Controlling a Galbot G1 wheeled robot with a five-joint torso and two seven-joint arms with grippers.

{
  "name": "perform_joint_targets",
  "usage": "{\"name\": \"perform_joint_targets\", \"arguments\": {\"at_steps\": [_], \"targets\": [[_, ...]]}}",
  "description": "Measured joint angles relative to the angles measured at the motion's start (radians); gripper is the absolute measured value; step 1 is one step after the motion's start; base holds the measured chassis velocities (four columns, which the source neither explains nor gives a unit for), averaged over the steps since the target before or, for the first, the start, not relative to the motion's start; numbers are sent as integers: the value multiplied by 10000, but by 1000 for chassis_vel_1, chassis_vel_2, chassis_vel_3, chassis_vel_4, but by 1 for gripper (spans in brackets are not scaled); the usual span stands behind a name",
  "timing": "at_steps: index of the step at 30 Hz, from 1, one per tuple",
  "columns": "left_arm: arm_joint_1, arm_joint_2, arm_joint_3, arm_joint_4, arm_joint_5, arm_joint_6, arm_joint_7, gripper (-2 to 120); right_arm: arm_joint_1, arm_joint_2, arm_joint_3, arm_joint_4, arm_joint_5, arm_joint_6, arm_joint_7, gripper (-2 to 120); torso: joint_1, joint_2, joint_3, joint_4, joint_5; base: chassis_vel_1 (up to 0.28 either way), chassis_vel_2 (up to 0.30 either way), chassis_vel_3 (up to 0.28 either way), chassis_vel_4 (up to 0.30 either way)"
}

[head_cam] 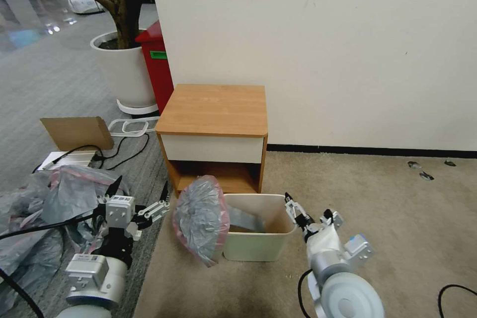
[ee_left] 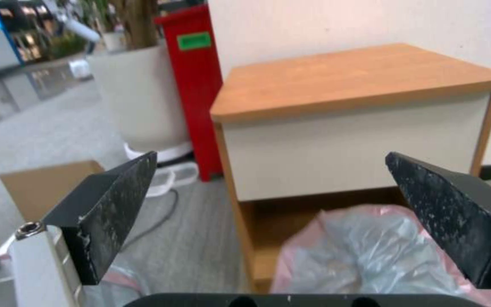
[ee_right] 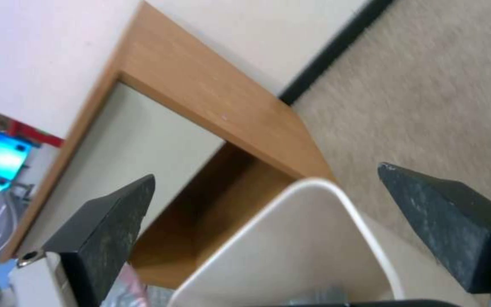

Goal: Pick up the garbage bag from the table and place it over the trash can.

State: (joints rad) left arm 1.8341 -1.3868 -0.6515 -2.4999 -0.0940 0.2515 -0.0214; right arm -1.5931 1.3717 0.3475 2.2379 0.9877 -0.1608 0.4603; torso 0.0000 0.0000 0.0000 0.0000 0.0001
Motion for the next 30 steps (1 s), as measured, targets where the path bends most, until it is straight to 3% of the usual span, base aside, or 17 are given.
{"name": "perform_joint_targets", "arguments": {"at_steps": [3, 6, 9, 12, 21, 30], "targets": [[-5, 49, -9, 0, -641, 369, -96, 100, -301, -68, 563, 88, -503, -232, -1398, 100, 0, 0, 0, 0, -1, 0, 0, 0, 0], [-6, 63, -23, 18, -833, 492, -151, 100, -409, -99, 712, 117, -863, -270, -1987, 100, 0, 1, 0, 0, -1, 0, 0, 0, 0], [-17, 100, -59, 290, -915, 516, -180, 100, -532, -121, 821, 156, -1475, -262, -2733, 100, 0, 1, 0, 0, 0, 0, 0, 0, 0], [-158, 238, -62, 1084, -1105, 498, -208, 100, -680, -111, 821, 242, -2457, -121, -3644, 100, 0, 1, 0, 0, -1, 0, 0, 0, 0], [-731, 432, -87, 2438, -1450, 384, -338, 100, -697, -72, 719, 253, -2926, -13, -3775, 100, 0, 0, 0, 0, -1, 0, 0, 0, 0], [-1630, 559, 287, 3674, -2208, 747, -245, 100, -689, -26, 604, 202, -2986, 15, -3741, 100, 0, 0, 1, 0, -1, 0, 0, 0, 0]]}}
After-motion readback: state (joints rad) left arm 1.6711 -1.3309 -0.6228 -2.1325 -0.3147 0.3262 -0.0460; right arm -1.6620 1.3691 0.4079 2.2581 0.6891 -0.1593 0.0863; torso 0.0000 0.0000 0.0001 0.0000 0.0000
